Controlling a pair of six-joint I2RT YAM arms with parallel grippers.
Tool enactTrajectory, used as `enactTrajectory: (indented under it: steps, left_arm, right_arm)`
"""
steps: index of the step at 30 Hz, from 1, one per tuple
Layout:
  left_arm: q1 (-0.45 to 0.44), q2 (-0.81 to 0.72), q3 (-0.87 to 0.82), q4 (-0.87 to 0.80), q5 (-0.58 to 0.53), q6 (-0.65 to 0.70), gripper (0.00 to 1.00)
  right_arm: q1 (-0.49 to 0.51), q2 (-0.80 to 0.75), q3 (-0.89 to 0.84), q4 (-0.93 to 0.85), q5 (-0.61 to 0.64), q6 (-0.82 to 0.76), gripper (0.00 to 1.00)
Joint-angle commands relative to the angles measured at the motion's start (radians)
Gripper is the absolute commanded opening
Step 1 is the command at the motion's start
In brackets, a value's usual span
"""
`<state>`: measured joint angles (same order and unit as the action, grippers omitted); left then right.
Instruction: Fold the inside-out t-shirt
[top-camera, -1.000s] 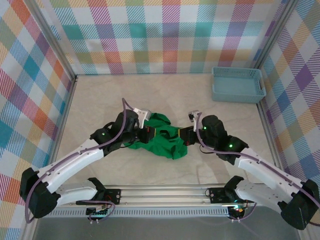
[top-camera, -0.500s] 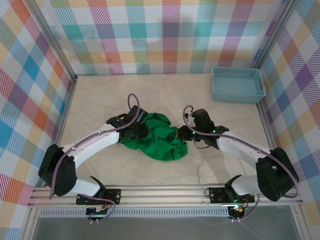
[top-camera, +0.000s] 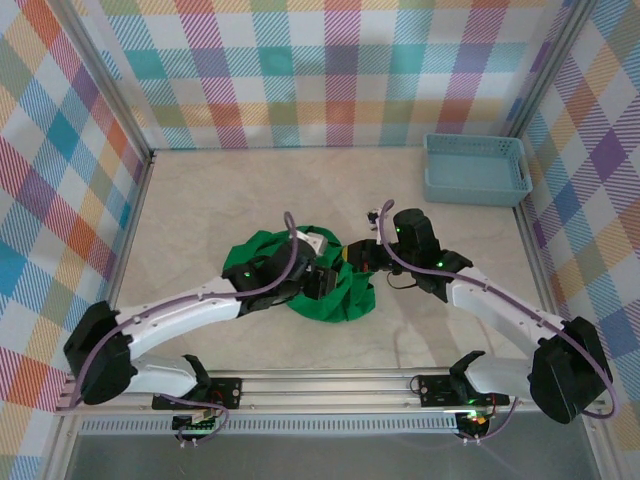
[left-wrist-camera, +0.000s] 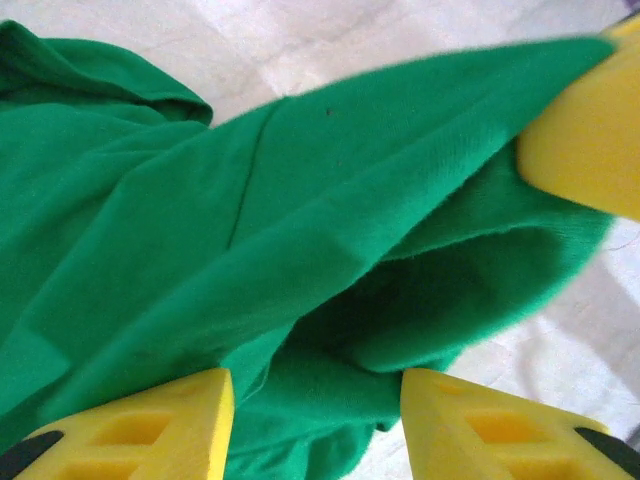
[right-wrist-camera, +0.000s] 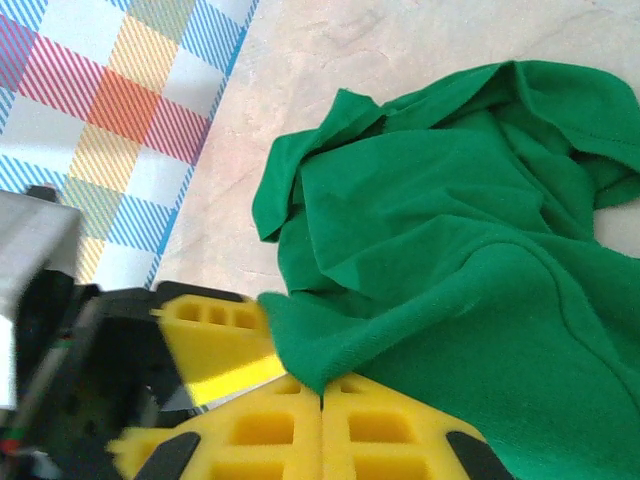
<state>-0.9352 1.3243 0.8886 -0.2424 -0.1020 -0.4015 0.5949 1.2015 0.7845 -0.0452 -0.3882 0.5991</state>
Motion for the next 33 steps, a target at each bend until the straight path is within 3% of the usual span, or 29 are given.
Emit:
enactTrajectory:
  steps: [1, 9, 13, 19, 28, 33]
  left_arm:
    - [-0.014, 0.055, 0.036, 0.064, -0.075, 0.059, 0.47]
    - [-0.013, 0.11, 0.073, 0.097, -0.146, 0.094, 0.43]
    - [-0.02, 0.062, 0.051, 0.119, -0.093, 0.137, 0.36]
    - [-0.05, -0.046, 0.0, 0.11, -0.03, 0.264, 0.32]
    - [-0.005, 0.013, 0.008, 0.157, 0.054, 0.283, 0.32]
    - [0.005, 0.061, 0.016, 0.186, 0.032, 0.29, 0.32]
  right_arm:
    - [0.0, 0.001, -0.002, 0.021, -0.029, 0.01, 0.0]
    - [0.0, 0.014, -0.013, 0.018, -0.015, 0.005, 0.0]
    - [0.0, 0.013, -0.006, -0.01, 0.022, 0.015, 0.0]
    - [0.0, 0.036, 0.035, -0.066, 0.024, 0.061, 0.0]
    - [-0.001, 0.042, 0.056, -0.075, -0.013, 0.093, 0.01]
    - [-0.001, 0.038, 0.059, -0.074, -0.036, 0.101, 0.01]
